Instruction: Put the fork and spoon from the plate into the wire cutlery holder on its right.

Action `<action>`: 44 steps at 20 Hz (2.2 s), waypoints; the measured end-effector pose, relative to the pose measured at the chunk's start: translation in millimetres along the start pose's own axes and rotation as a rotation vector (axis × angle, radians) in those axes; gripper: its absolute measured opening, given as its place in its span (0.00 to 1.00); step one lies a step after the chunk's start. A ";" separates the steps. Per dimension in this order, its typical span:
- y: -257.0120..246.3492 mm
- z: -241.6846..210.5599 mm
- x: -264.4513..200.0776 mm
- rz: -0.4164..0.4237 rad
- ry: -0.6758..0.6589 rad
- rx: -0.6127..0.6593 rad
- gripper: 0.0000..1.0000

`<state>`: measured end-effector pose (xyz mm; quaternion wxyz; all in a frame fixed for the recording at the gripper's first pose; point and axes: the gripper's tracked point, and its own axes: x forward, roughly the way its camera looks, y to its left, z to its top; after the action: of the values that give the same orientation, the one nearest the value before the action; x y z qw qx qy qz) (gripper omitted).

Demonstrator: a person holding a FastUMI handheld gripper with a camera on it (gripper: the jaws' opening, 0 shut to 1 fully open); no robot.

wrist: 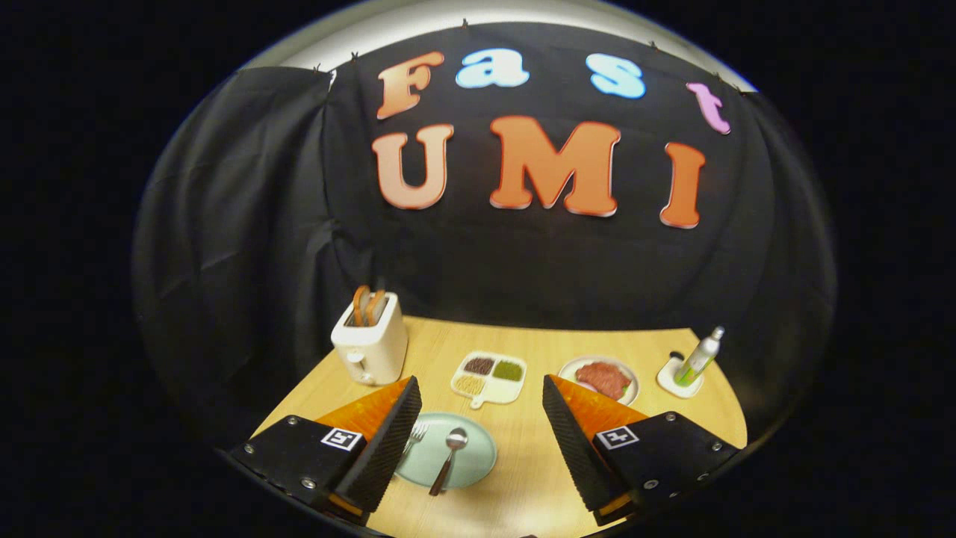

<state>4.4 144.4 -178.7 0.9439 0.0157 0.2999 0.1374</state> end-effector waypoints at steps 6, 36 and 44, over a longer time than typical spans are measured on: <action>35.1 -99.5 53.1 0.098 0.407 0.043 0.93; 20.3 -184.6 112.4 0.028 0.678 0.235 0.03; -94.3 -137.6 37.6 -0.093 0.518 0.253 0.03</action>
<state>-21.1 56.5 -323.2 0.8318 0.0837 0.5460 0.0547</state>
